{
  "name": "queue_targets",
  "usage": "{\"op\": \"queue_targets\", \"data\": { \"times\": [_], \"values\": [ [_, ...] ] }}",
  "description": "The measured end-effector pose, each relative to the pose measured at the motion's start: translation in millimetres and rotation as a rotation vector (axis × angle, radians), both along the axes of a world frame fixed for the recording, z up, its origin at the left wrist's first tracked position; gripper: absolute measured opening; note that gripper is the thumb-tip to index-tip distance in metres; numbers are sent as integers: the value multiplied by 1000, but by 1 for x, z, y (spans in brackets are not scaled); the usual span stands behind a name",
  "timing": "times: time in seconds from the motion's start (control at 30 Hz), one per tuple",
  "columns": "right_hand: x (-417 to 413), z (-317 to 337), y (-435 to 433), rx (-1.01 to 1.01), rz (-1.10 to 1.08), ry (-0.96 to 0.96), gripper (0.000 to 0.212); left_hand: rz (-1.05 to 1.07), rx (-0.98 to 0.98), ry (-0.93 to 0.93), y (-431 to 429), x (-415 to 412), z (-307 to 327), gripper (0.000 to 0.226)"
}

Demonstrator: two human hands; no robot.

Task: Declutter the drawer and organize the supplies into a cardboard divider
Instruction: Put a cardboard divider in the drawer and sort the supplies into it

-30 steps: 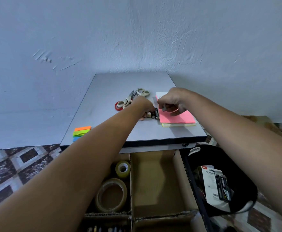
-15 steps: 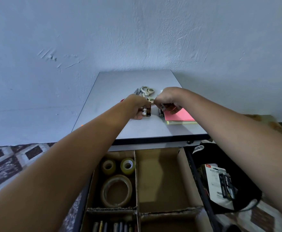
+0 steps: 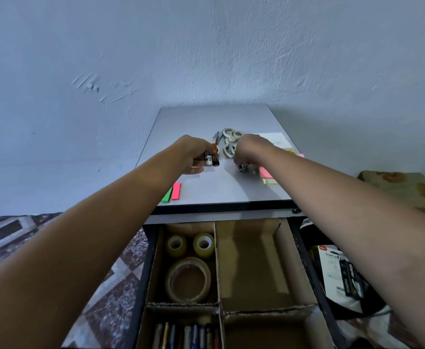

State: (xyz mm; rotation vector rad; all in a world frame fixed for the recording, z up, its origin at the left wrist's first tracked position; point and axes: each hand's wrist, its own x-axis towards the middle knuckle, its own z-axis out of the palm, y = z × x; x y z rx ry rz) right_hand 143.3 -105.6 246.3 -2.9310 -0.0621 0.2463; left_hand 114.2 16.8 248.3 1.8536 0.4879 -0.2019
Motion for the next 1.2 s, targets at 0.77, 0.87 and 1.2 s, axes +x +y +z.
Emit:
{"op": "queue_targets", "data": {
  "times": [0.77, 0.87, 1.2],
  "values": [
    [-215, -76, -61, 851, -108, 641, 15, -476, 151, 205, 7, -205, -98, 20],
    [-236, -97, -60, 843, -101, 687, 13, -545, 224, 330, 5, -222, -133, 16],
    [-265, -122, -56, 846, -112, 649, 11, -603, 351, 354, -5, -234, -182, 21]
  ]
}}
